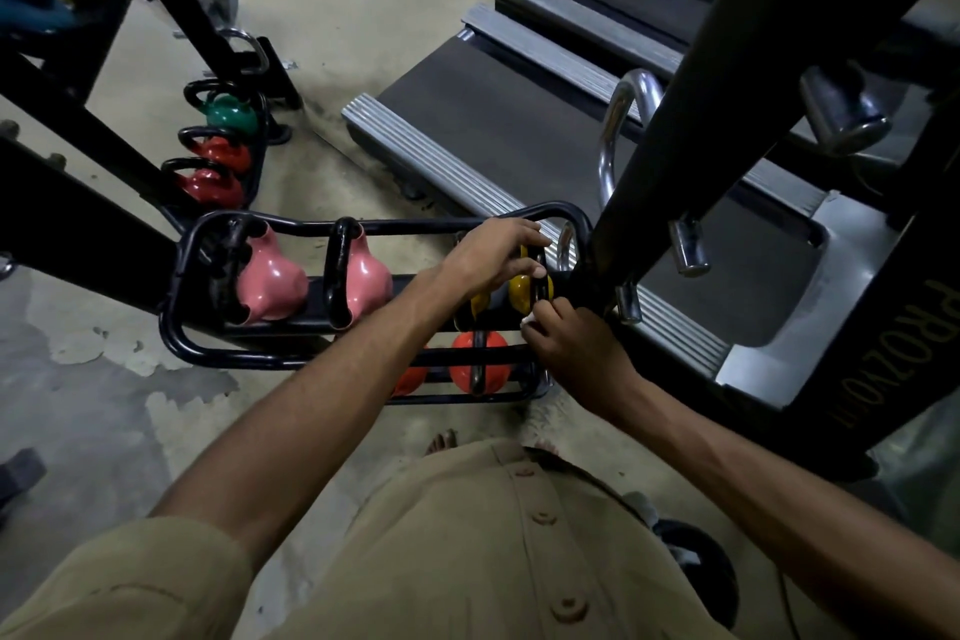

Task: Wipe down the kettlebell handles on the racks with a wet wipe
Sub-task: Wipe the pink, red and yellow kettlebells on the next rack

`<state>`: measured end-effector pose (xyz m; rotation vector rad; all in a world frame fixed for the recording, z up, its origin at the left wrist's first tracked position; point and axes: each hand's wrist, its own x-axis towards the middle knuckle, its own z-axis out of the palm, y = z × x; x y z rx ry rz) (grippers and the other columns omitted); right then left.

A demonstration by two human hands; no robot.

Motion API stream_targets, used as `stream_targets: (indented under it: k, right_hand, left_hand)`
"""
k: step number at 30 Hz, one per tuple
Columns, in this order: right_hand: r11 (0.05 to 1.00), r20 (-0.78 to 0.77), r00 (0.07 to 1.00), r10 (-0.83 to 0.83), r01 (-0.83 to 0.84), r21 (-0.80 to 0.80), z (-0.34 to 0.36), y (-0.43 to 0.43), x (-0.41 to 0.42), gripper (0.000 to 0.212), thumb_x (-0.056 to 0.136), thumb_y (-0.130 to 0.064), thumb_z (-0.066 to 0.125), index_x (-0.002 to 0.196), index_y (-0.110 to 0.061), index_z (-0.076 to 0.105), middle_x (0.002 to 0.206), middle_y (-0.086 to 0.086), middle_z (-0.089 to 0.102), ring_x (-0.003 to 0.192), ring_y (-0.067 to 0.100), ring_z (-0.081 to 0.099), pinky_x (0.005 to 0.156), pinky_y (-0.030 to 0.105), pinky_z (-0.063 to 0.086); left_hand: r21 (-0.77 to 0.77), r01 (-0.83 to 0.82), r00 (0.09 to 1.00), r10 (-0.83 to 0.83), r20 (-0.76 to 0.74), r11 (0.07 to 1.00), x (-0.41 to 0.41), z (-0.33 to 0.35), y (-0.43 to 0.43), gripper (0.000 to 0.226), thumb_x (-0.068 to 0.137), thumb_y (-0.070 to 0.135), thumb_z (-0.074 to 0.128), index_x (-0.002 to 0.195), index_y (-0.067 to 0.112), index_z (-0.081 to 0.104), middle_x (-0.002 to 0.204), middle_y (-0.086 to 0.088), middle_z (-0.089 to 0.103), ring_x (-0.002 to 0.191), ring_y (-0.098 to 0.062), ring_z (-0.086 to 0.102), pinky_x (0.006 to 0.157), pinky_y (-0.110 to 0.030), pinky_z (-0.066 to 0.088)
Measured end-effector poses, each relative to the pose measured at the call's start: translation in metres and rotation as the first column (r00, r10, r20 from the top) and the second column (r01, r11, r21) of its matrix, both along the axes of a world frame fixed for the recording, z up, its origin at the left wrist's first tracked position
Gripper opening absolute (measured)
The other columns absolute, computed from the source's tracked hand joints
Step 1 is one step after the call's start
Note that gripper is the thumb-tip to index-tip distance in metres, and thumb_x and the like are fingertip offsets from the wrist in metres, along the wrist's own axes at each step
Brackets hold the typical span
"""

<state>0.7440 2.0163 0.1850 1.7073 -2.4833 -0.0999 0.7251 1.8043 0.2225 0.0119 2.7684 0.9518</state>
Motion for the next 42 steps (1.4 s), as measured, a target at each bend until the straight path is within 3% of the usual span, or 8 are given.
stream_targets:
  k: [11, 15, 18, 26, 32, 34, 37, 42]
  right_hand:
    - [0.865, 0.266, 0.856, -0.443, 0.486, -0.123, -0.004, -0.004, 0.017, 0.009, 0.091, -0.025, 0.071, 0.086, -0.021, 0.065, 0.079, -0.001, 0.066, 0.068, 0.025, 0.066, 0.048, 0.03, 0.045]
    - [0.683, 0.495, 0.687, -0.533, 0.694, -0.228, 0.001, -0.009, 0.015, 0.009, 0.096, -0.025, 0.065, 0.088, -0.024, 0.069, 0.084, -0.004, 0.074, 0.075, 0.021, 0.073, 0.056, 0.023, 0.04]
    - [0.53, 0.64, 0.522, -0.564, 0.823, -0.204, 0.008, -0.017, 0.004, 0.008, 0.094, -0.017, 0.063, 0.093, -0.019, 0.072, 0.09, 0.005, 0.075, 0.088, 0.033, 0.071, 0.064, 0.03, 0.04]
    - [0.599, 0.911, 0.176, -0.372, 0.796, 0.091, -0.025, -0.036, -0.027, 0.017, 0.082, -0.015, 0.045, 0.08, -0.001, 0.056, 0.067, 0.017, 0.055, 0.068, 0.04, 0.06, 0.058, 0.045, 0.045]
    - [0.712, 0.865, 0.303, -0.401, 0.697, 0.086, -0.024, -0.032, -0.031, 0.018, 0.091, -0.018, 0.056, 0.079, -0.005, 0.059, 0.068, 0.009, 0.061, 0.071, 0.032, 0.063, 0.063, 0.042, 0.049]
    - [0.705, 0.845, 0.348, -0.406, 0.707, 0.048, -0.016, -0.025, -0.026, 0.022, 0.091, -0.021, 0.053, 0.073, -0.007, 0.051, 0.065, 0.008, 0.054, 0.069, 0.036, 0.058, 0.059, 0.038, 0.038]
    - [0.664, 0.811, 0.412, -0.415, 0.747, -0.04, -0.008, -0.019, -0.014, 0.028, 0.096, -0.024, 0.057, 0.072, -0.011, 0.054, 0.07, 0.009, 0.06, 0.072, 0.034, 0.061, 0.061, 0.041, 0.044]
    - [0.793, 0.47, 0.788, -0.397, 0.553, -0.257, 0.001, -0.015, 0.003, 0.011, 0.091, -0.02, 0.068, 0.09, -0.014, 0.059, 0.099, 0.007, 0.054, 0.077, 0.022, 0.054, 0.057, 0.031, 0.044]
  left_hand:
    - [0.079, -0.036, 0.998, 0.032, 0.046, 0.996, -0.004, -0.002, -0.006, 0.053, 0.09, 0.023, 0.079, 0.14, 0.016, 0.065, 0.157, -0.007, 0.049, 0.144, -0.023, 0.047, 0.117, -0.04, 0.04]
    - [0.108, -0.062, 0.997, 0.056, 0.055, 0.992, -0.003, -0.006, -0.013, 0.053, 0.088, 0.025, 0.081, 0.138, 0.018, 0.066, 0.156, -0.006, 0.051, 0.144, -0.021, 0.047, 0.118, -0.04, 0.04]
    - [0.09, -0.038, 0.999, 0.034, 0.041, 0.995, 0.0, -0.008, -0.013, 0.053, 0.088, 0.028, 0.081, 0.138, 0.02, 0.066, 0.154, -0.003, 0.053, 0.143, -0.02, 0.048, 0.117, -0.043, 0.042]
    - [0.014, -0.021, 1.0, 0.021, -0.01, 1.0, -0.001, -0.002, 0.003, 0.052, 0.089, 0.023, 0.08, 0.138, 0.016, 0.066, 0.156, -0.008, 0.05, 0.142, -0.023, 0.049, 0.114, -0.035, 0.04]
    - [0.059, -0.033, 0.999, 0.034, -0.011, 0.998, 0.008, -0.008, -0.008, 0.052, 0.087, 0.021, 0.081, 0.137, 0.016, 0.067, 0.155, -0.004, 0.052, 0.142, -0.019, 0.048, 0.114, -0.027, 0.036]
    - [0.065, -0.043, 0.999, 0.044, -0.011, 0.997, 0.009, -0.008, -0.01, 0.053, 0.087, 0.023, 0.081, 0.138, 0.017, 0.067, 0.155, -0.002, 0.052, 0.143, -0.019, 0.047, 0.117, -0.032, 0.037]
    - [0.048, -0.042, 0.999, 0.043, -0.016, 0.998, 0.009, -0.01, -0.013, 0.052, 0.087, 0.025, 0.081, 0.137, 0.018, 0.067, 0.154, -0.003, 0.053, 0.143, -0.019, 0.047, 0.117, -0.034, 0.039]
    - [0.05, -0.076, 0.997, 0.077, -0.01, 0.996, 0.006, -0.009, -0.013, 0.052, 0.087, 0.027, 0.081, 0.137, 0.02, 0.068, 0.154, -0.003, 0.054, 0.141, -0.019, 0.05, 0.115, -0.035, 0.042]
